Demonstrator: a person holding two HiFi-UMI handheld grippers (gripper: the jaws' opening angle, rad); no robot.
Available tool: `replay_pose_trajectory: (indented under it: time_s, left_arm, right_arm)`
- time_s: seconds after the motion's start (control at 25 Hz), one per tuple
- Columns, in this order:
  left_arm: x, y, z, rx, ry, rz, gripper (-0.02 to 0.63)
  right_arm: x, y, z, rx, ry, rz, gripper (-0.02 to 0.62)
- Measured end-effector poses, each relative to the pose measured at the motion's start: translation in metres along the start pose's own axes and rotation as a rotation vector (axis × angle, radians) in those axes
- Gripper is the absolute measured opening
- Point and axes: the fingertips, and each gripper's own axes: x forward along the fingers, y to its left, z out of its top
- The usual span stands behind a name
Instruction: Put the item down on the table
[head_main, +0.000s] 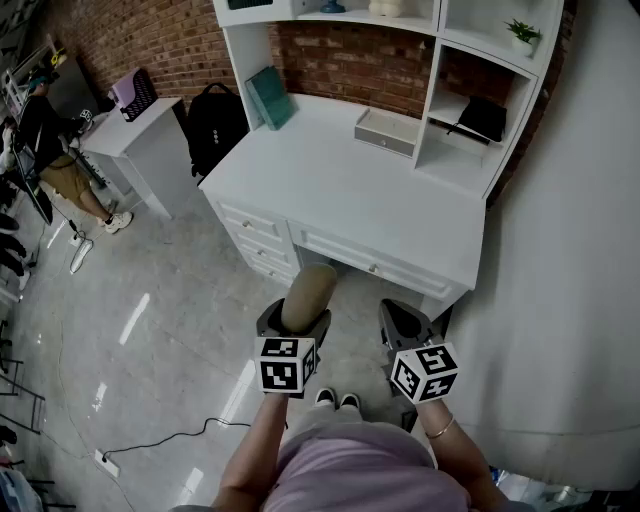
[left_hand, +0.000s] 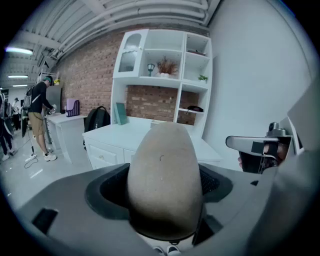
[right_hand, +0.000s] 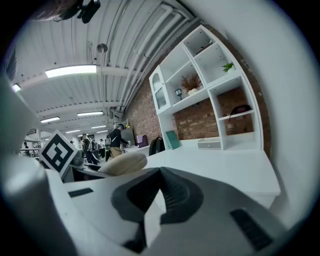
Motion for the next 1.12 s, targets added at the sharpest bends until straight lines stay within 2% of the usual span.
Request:
replay_pose_trajectory:
  time_s: [0.68, 1.12]
  left_arm:
    - [0.015, -0.005, 0.01, -0.02, -0.001, 0.013, 0.39]
    - [0.081, 0.006, 0.042, -0.005, 0.004, -0.037, 0.39]
  right_arm:
    - [0.008, -0.021, 0.003, 0.036, -0.014, 0.007, 0.002]
    - [0.055, -0.06, 0.018, 0.058, -0.026, -0.032, 0.002]
